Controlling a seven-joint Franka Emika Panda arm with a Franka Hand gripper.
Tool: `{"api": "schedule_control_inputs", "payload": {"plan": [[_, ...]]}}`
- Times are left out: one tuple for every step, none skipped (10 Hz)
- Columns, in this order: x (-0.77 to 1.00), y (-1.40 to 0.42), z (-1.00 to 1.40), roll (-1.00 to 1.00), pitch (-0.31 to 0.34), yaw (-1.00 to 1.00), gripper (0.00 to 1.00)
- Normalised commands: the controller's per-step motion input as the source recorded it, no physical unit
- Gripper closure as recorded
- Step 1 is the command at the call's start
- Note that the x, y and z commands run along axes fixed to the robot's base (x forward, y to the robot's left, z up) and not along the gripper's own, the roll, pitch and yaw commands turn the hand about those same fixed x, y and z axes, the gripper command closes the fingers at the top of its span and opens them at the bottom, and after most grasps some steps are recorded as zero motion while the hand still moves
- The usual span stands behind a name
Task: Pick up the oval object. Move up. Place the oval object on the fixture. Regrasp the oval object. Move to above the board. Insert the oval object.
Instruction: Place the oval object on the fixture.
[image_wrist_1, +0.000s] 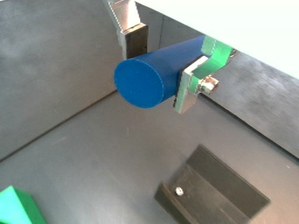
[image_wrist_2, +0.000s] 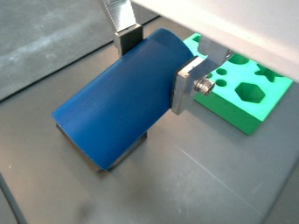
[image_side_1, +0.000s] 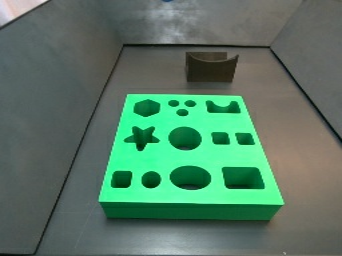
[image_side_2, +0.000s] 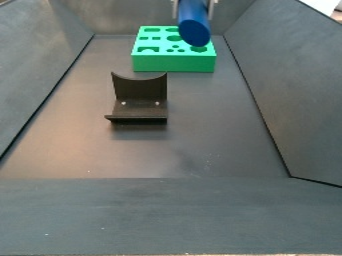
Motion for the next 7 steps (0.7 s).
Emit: {"api": "schedule_control_inputs", "payload": {"plan": [[1.0,-0.16,0.02,0.11,0.053,0.03,1.0],[1.0,-0.14,0.02,0.11,0.071,0.03,1.0],[1.0,-0.1,0.01,0.12,0.093,0.04,1.0],[1.0,-0.08,0.0,0.13,0.107,0.04,1.0],[0.92,-0.06,0.01,0.13,0.119,0.04,1.0],[0.83,-0.04,0.0,0.13,0.131,0.04,1.0],[0.72,-0.03,0.0,0.13,0.145,0.04,1.0]]}}
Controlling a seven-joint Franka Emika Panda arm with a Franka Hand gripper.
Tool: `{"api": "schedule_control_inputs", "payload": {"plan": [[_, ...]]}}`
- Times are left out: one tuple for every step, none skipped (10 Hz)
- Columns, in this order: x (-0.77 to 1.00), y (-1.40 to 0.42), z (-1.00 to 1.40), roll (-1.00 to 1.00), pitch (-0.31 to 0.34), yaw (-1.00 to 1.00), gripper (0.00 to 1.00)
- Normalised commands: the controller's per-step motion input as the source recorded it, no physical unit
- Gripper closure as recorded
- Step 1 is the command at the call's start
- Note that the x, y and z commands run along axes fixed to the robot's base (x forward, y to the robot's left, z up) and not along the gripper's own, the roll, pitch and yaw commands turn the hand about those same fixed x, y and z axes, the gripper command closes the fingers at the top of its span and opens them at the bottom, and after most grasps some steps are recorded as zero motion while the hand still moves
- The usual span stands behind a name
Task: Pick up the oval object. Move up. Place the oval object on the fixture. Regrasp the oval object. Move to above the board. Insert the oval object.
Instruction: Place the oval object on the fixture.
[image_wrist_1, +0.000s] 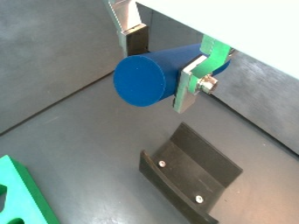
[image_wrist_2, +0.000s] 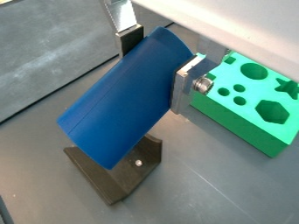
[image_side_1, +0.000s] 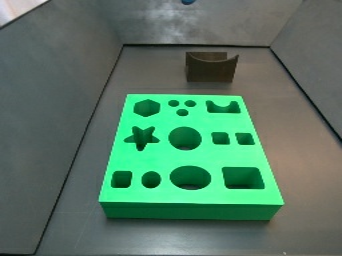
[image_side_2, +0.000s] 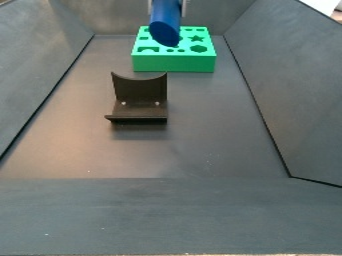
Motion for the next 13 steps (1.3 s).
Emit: {"api": "schedule_control_inputs", "payload": {"plan": [[0.65,-0.02,0.0,0.14,0.152,0.04,1.0],[0.85,0.29,-0.32,-1.0,0.023,-0.04,1.0],[0.78,0.28,-0.28,-1.0,0.021,-0.04,1.0],[0.71,0.2,-0.17,-1.0,0.015,-0.06,1.0],[0.63,0.14,-0.11,-1.0,0.016,-0.06,1.0],[0.46,0.08,-0.04,-1.0,0.039,-0.06,1.0],[0.35,0.07,-0.02,-1.0,0.062,-0.07,1.0],[0.22,0.06,-0.02,-1.0,0.076,-0.08,1.0],[0.16,0.05,-0.02,-1.0,0.084,-0.08,1.0],[0.05,0.05,0.0,-1.0,0.081,-0.1,1.0],[0.03,0.04,0.0,-1.0,0.077,-0.11,1.0],[0.05,0.04,-0.01,-0.88,0.066,-0.12,1.0],[0.06,0.04,-0.01,-0.71,0.063,-0.12,1.0]]}}
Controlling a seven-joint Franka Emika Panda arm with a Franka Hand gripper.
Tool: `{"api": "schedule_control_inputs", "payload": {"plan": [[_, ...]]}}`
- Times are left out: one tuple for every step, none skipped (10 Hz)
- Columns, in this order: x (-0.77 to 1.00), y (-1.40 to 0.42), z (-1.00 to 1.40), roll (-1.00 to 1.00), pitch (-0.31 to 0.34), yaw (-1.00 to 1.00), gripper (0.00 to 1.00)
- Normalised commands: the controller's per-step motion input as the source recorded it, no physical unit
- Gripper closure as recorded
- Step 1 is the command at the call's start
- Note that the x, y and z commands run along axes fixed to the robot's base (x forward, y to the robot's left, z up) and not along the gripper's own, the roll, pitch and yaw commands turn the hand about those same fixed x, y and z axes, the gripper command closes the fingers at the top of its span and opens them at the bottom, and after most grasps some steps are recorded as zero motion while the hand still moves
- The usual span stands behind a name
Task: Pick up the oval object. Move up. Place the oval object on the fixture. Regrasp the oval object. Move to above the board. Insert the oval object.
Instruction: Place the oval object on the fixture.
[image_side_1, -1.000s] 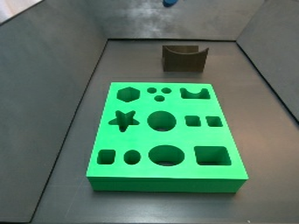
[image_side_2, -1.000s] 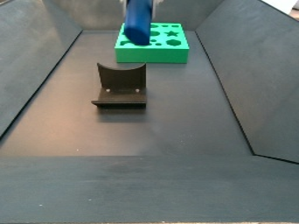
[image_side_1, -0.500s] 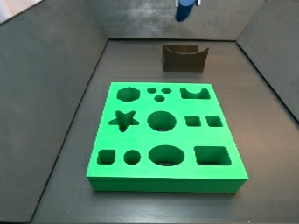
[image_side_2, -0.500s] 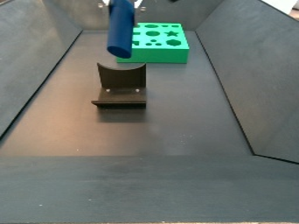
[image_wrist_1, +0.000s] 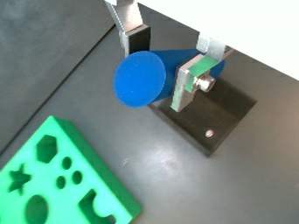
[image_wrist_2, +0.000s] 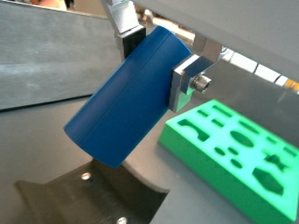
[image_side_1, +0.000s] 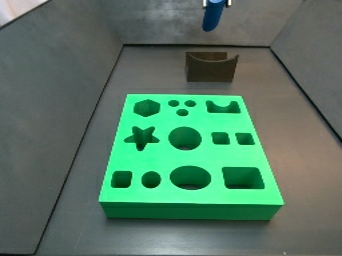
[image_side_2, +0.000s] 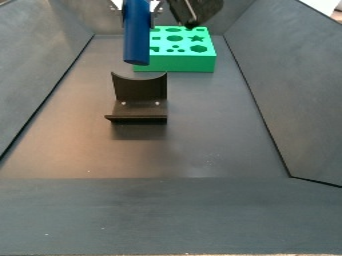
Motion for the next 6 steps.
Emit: {"api": "schedule_control_inputs", "payload": {"plan": [[0.08,0.05,-0.02,-0.48,0.057,-0.11,1.0],[0.07,0.04,-0.01,-0.32,0.05,-0.1,1.0],[0.05,0.03,0.0,-0.21,0.026,-0.09,1.0],[0.12,0.13,-1.0,-1.0,0.172,-0.06,1.0],[0.13,0.14,-1.0,-1.0,0.163,-0.07,1.0],[0.14,0.14,-1.0,-1.0,0.192,-0.11,1.0]]}}
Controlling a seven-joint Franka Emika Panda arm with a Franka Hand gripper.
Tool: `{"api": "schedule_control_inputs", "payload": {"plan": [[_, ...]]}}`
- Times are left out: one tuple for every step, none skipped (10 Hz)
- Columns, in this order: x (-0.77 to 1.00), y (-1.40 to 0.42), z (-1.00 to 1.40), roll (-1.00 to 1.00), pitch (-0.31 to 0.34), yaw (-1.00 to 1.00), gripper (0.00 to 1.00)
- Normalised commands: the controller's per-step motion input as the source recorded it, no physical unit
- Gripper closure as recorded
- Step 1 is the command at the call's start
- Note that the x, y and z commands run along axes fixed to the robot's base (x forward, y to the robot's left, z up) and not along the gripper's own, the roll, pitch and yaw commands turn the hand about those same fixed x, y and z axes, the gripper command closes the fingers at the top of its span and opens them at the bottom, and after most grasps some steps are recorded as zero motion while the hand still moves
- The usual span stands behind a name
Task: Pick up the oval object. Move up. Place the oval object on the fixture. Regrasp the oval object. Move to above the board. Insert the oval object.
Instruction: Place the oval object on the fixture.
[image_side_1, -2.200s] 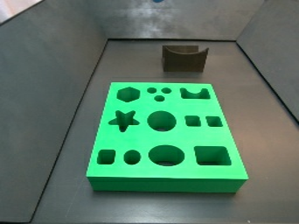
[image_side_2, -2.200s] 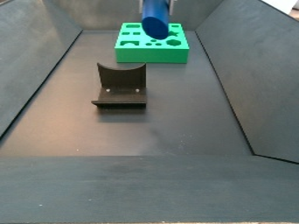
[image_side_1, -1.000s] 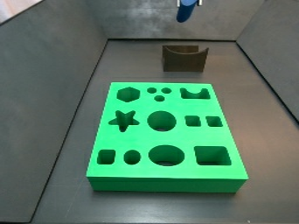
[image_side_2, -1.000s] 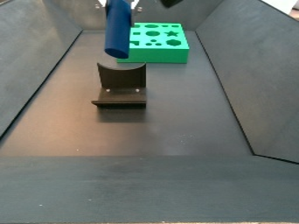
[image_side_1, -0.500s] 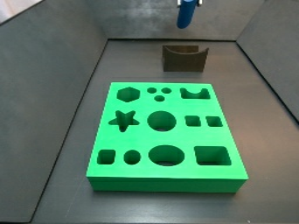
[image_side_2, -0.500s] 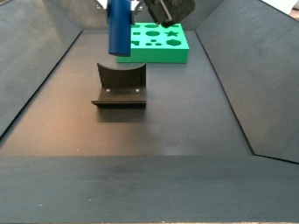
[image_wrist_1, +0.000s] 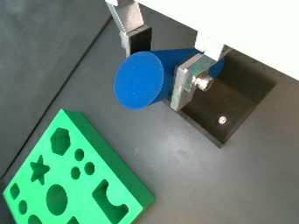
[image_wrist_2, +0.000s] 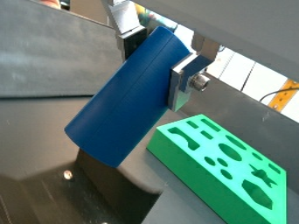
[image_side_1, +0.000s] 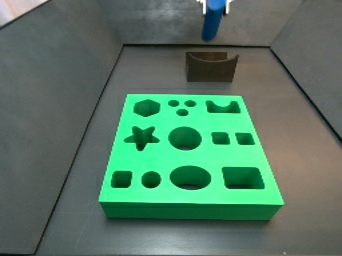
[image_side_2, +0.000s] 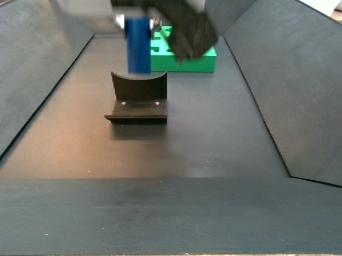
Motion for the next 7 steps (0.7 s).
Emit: {"api": "schedule_control_inputs", "payload": {"plan": [[0.15,0.13,-1.0,-0.88,0.19,-0.13,1.0],[0.15,0.14,-1.0,-0.71,0.158,-0.16,1.0],[0.16,0.14,-1.0,-0.49,0.107,-0.18,1.0],[0.17,0.14,-1.0,-0.32,0.077,-0.19,1.0],[0.18,0.13,-1.0,-0.21,0.041,-0.19,1.0],[0.14,0.11,-0.78,-0.15,-0.001,-0.17,1.0],[0.11,0.11,-0.63,-0.1,-0.026,-0.16,1.0]]}}
